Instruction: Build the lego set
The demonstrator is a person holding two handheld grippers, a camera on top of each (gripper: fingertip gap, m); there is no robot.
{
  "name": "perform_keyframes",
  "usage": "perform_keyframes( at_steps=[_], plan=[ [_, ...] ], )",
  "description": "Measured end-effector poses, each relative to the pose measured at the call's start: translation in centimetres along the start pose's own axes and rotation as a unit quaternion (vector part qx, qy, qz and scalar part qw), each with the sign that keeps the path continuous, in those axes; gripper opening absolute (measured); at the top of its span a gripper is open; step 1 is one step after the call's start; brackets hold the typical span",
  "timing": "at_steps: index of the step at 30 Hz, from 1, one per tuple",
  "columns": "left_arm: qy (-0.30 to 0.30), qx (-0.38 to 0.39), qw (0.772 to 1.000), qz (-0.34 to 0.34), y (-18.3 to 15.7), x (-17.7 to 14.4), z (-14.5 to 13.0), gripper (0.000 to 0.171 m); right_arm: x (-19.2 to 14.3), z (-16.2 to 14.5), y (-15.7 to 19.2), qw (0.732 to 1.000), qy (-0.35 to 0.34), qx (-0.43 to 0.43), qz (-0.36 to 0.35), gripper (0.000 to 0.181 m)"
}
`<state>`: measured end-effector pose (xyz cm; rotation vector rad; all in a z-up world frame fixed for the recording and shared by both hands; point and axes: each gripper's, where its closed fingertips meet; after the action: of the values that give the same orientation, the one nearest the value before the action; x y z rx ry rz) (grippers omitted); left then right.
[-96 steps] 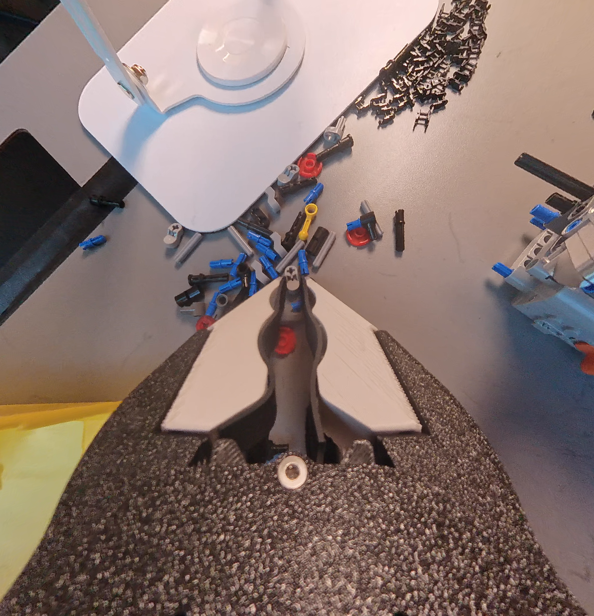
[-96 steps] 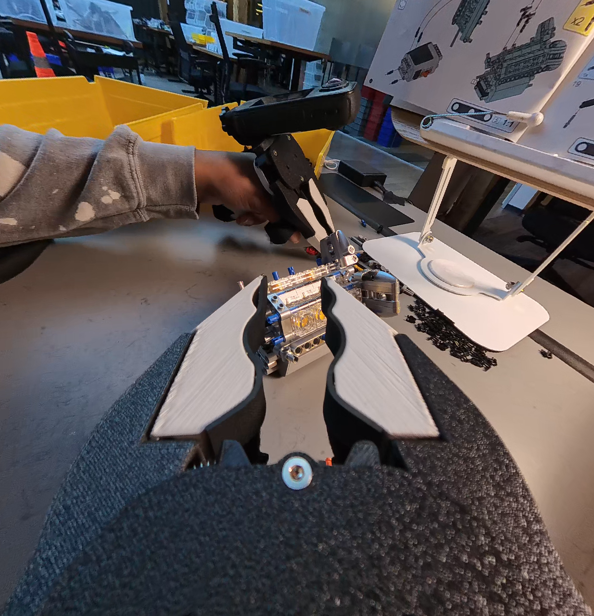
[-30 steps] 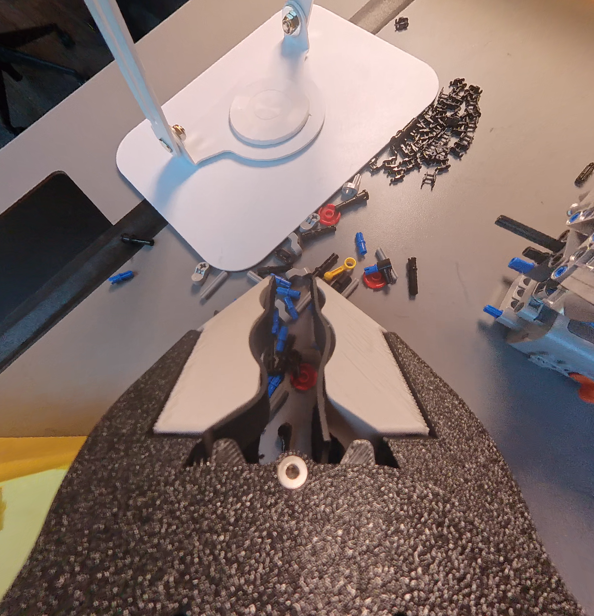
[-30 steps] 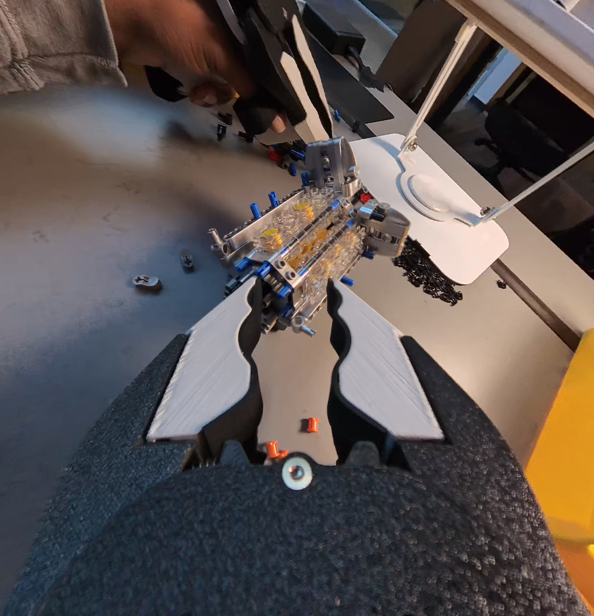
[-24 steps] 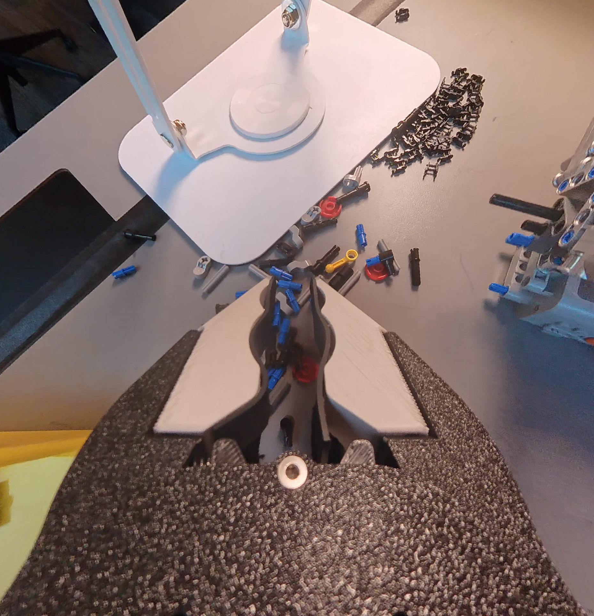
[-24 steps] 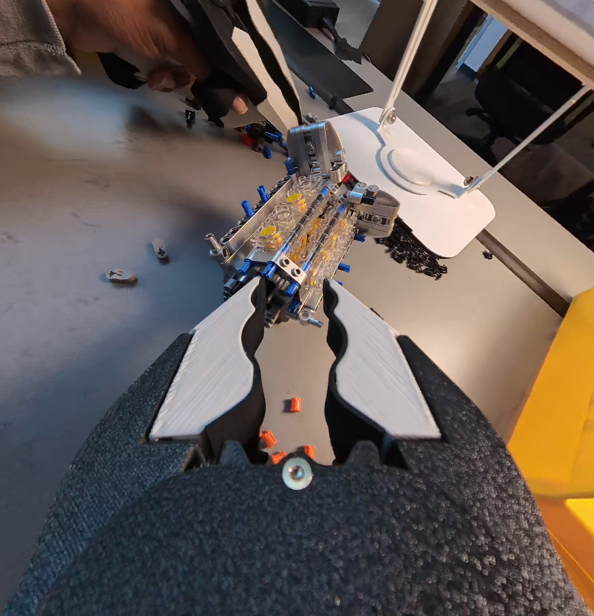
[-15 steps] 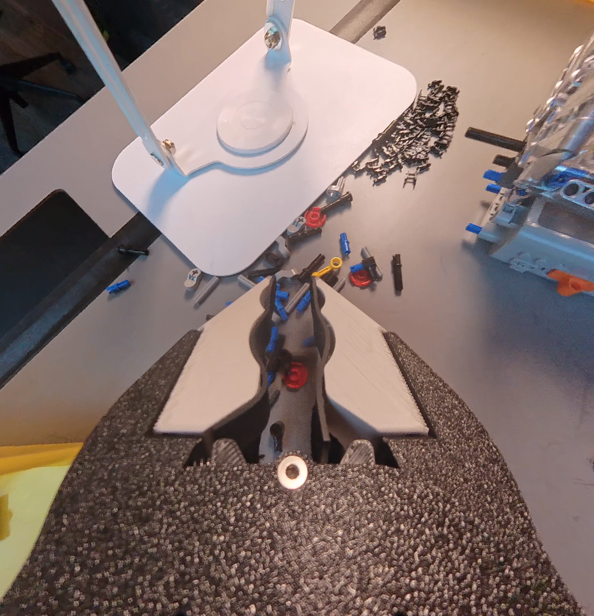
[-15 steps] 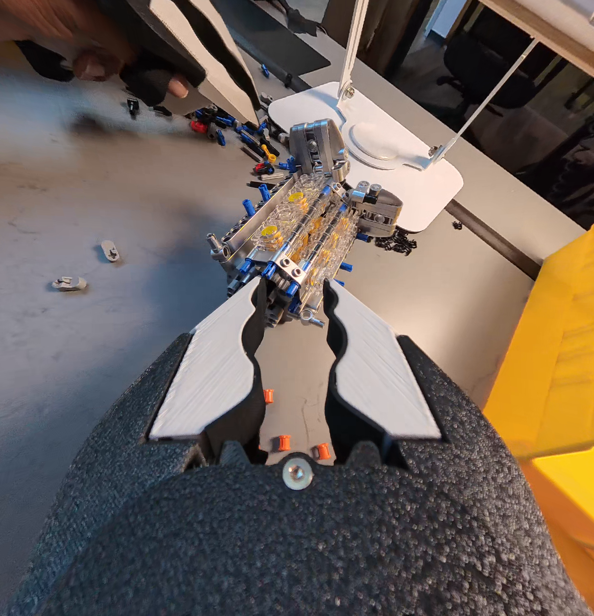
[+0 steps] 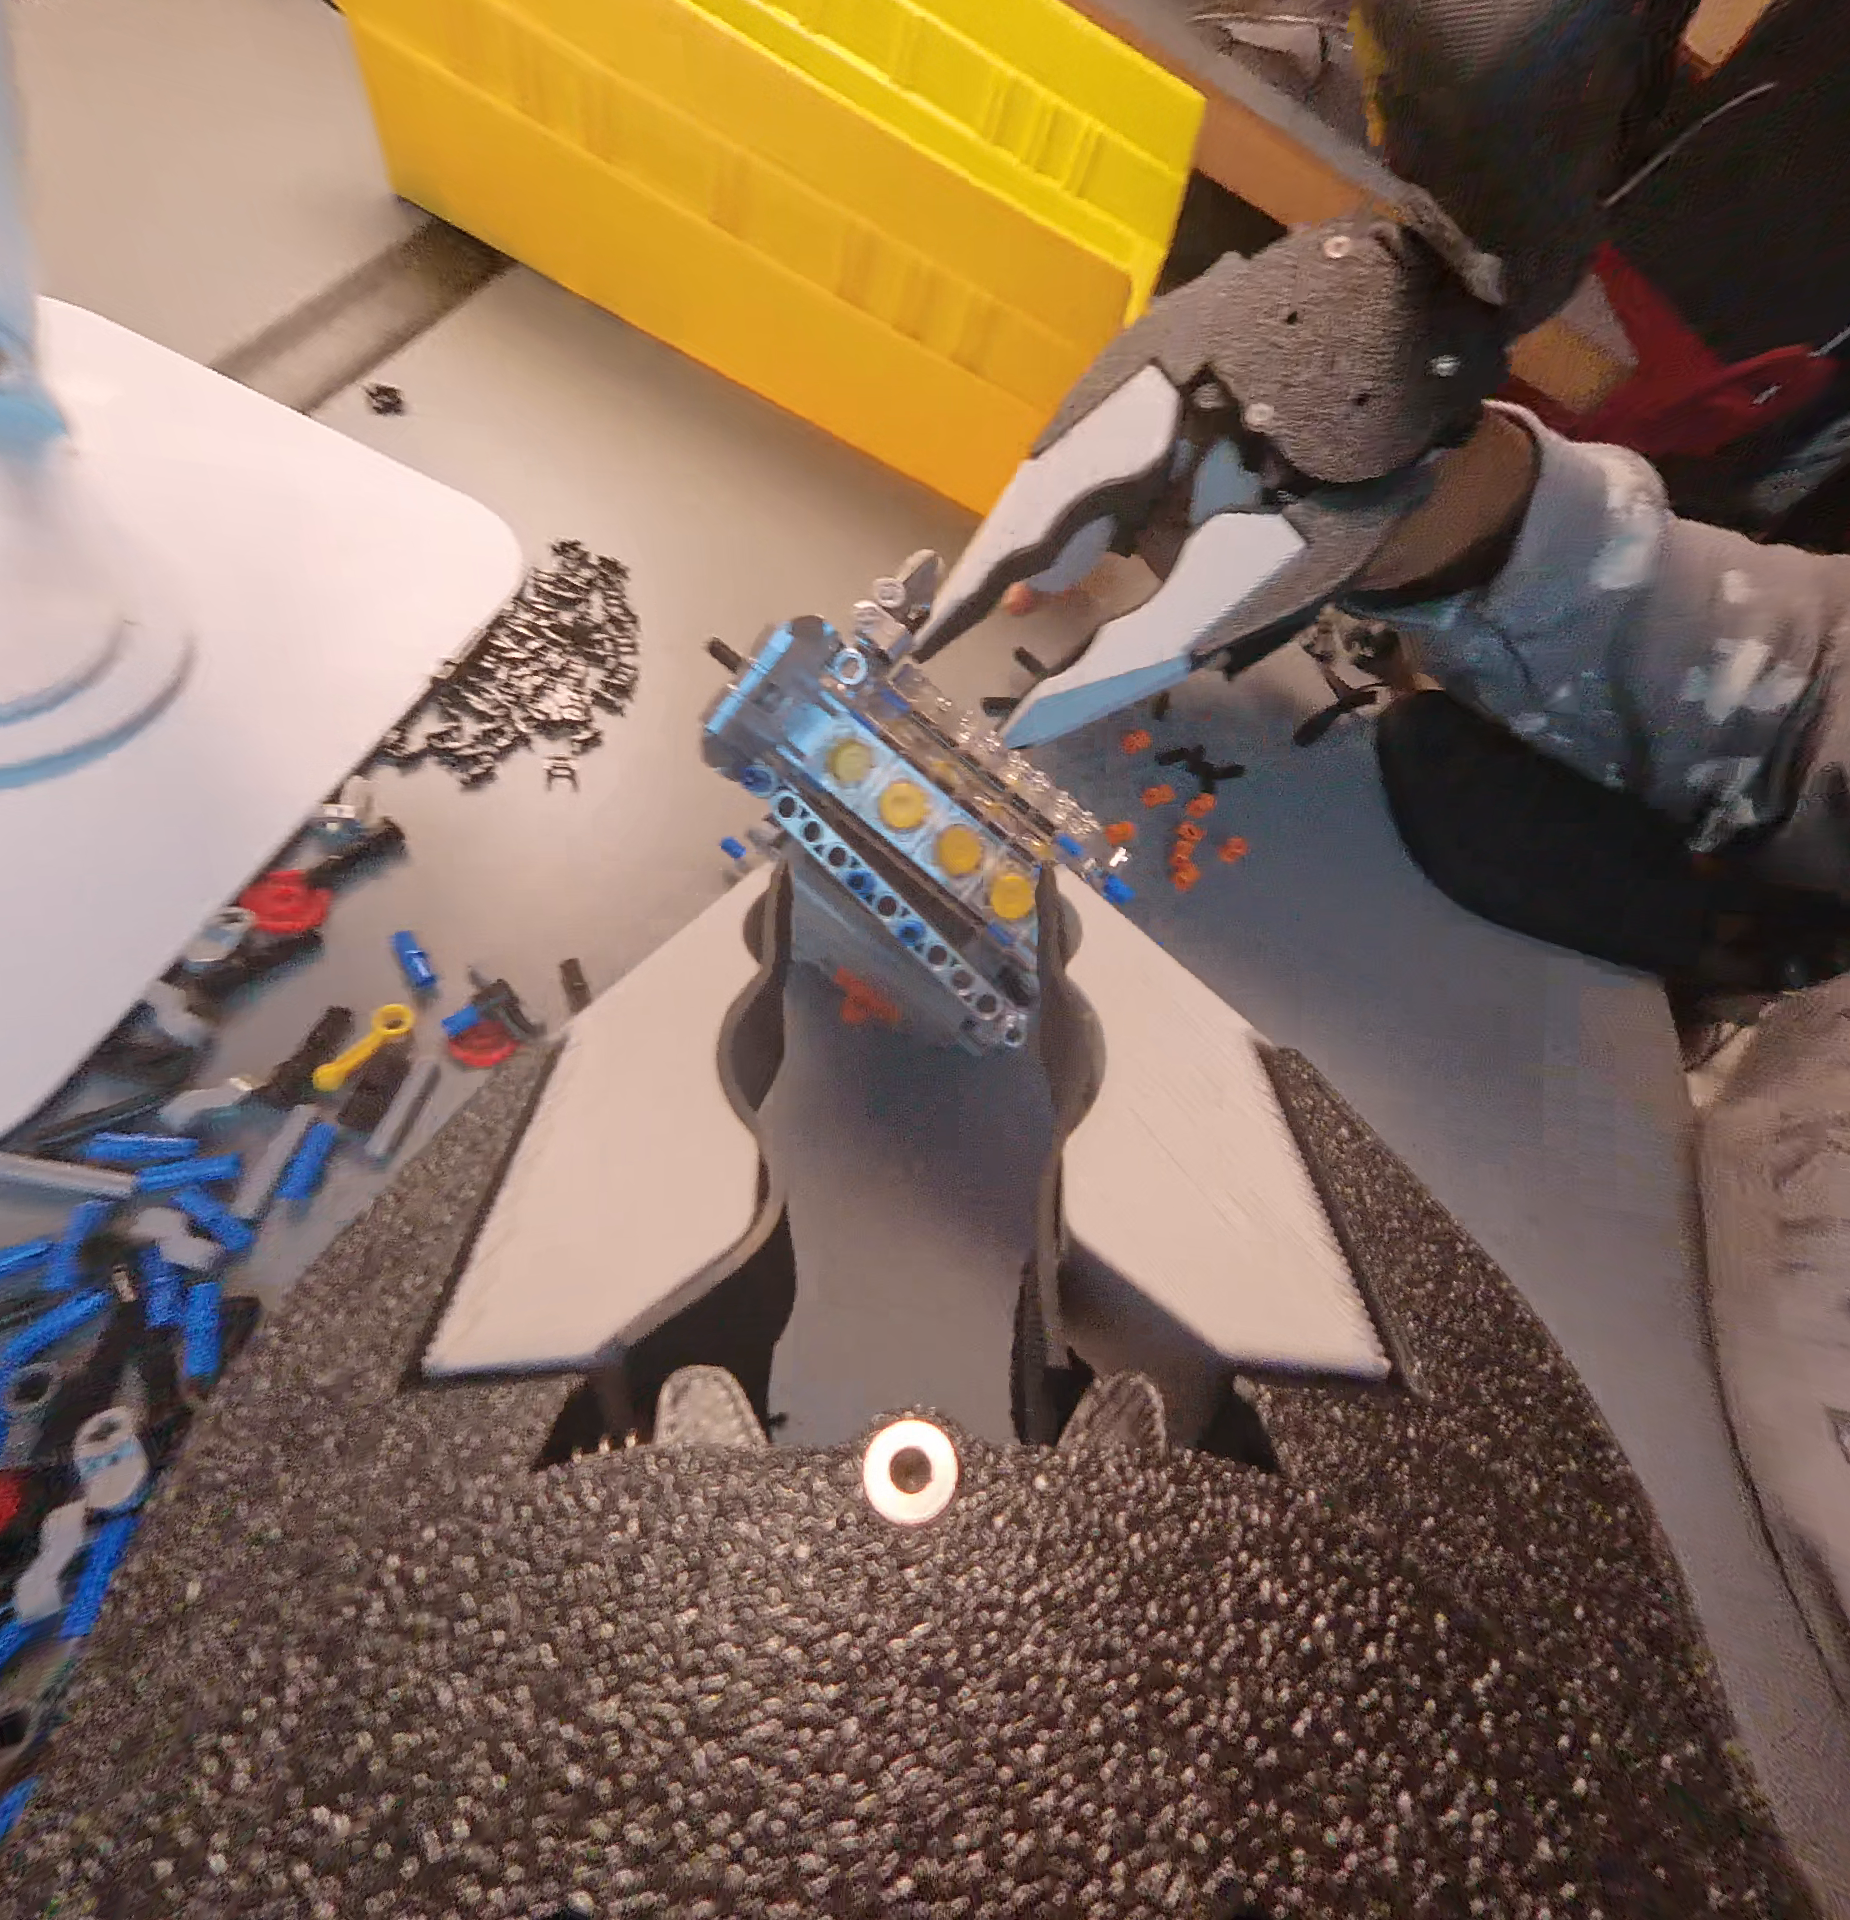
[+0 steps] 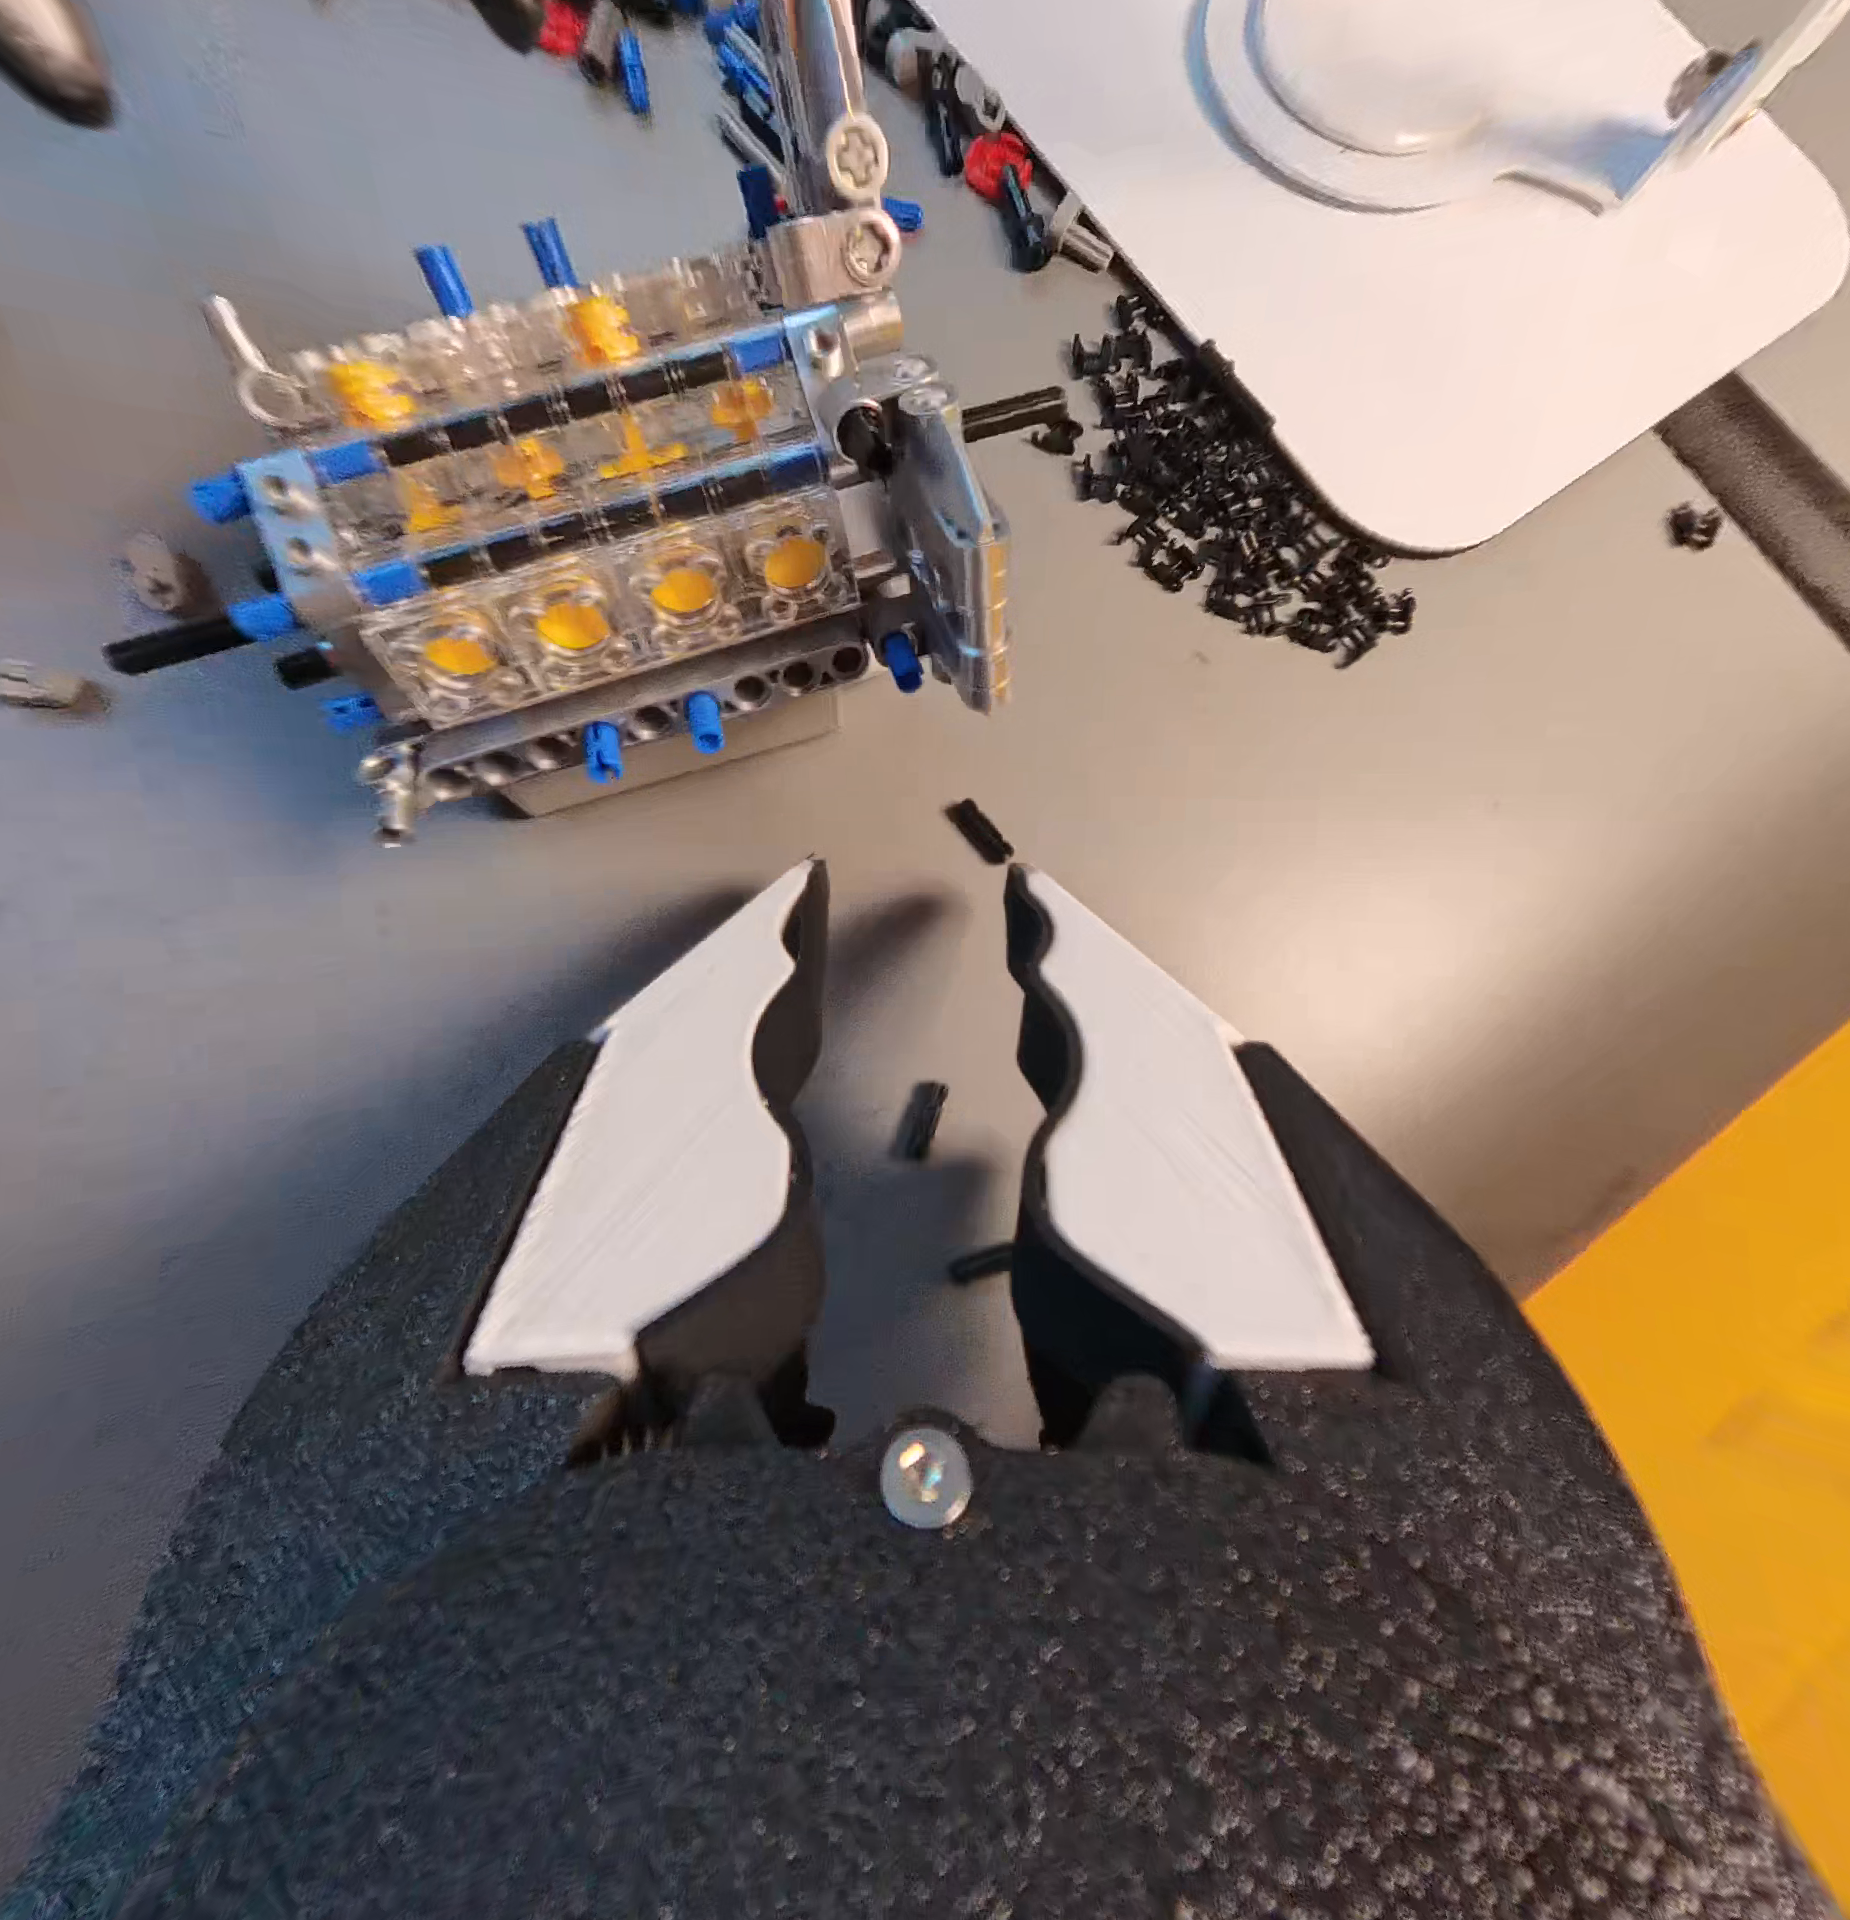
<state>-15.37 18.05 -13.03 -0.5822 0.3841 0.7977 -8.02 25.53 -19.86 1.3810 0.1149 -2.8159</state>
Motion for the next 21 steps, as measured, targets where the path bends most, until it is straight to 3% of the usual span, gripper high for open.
perform_keyframes(
  at_steps=[4, 9, 11, 21],
  plan=[
    [0.037, 0.021, 0.999, -0.008, -1.1, 1.3, -1.3, 0.057, 1.9, 0.5, -1.3, 1.0, 0.009, 0.012, -0.015, 0.025],
    [0.053, 0.026, 0.998, -0.014, -1.2, 2.1, -2.0, 0.058, 2.1, 0.4, -2.2, 0.999, 0.014, 0.037, -0.014, 0.004],
    [0.06, 0.03, 0.998, -0.015, -1.2, 2.4, -2.3, 0.056, 1.9, 0.1, -2.0, 0.999, 0.014, 0.045, -0.007, 0.003],
    [0.058, 0.053, 0.996, -0.03, -1.8, 4.0, -3.0, 0.052, -3.2, -4.8, 1.3, 0.998, 0.05, 0.027, -0.003, 0.003]
  ],
)
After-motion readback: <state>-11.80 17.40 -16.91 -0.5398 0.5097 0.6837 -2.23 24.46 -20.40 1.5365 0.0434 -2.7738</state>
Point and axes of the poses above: each gripper's, where its closed fingertips meet, x out along the fingers, z out of its top, y = z × x across the jaws, and after that the axes turned 4 degrees about y, right-handed
